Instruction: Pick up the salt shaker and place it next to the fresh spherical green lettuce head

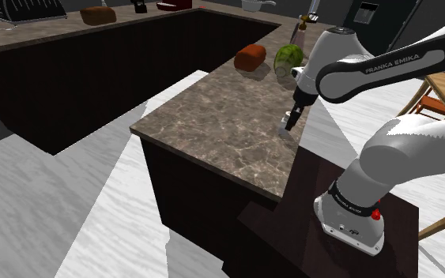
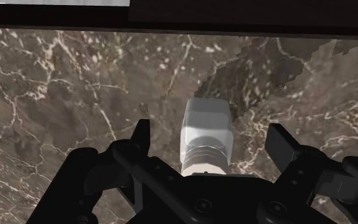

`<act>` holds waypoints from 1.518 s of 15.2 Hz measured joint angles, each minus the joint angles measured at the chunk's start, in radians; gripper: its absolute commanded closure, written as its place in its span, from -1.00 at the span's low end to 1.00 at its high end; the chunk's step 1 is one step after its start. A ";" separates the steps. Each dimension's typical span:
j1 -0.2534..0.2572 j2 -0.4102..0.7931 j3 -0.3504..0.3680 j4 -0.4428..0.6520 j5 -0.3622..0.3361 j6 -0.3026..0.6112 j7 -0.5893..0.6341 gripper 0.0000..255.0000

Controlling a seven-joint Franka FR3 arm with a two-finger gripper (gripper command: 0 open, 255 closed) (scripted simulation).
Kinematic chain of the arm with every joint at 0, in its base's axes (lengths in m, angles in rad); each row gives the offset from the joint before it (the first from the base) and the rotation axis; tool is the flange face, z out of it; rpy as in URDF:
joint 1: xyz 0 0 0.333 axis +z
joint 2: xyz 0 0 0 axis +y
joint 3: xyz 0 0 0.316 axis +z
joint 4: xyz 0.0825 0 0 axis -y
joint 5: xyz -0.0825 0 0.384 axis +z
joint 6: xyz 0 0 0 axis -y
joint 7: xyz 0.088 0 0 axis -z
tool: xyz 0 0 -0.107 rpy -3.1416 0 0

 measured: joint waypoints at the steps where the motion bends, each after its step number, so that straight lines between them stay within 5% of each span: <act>1: 0.000 0.002 0.000 -0.001 -0.001 0.004 0.000 -1.00; 5: 0.000 0.007 -0.001 -0.002 -0.001 0.009 0.001 -1.00; 6: 0.000 0.007 -0.001 -0.002 -0.001 0.009 0.001 1.00; 16: 0.000 0.007 -0.001 -0.001 -0.001 0.009 0.001 1.00; 23: 0.012 -0.067 0.012 0.048 0.022 -0.112 -0.008 1.00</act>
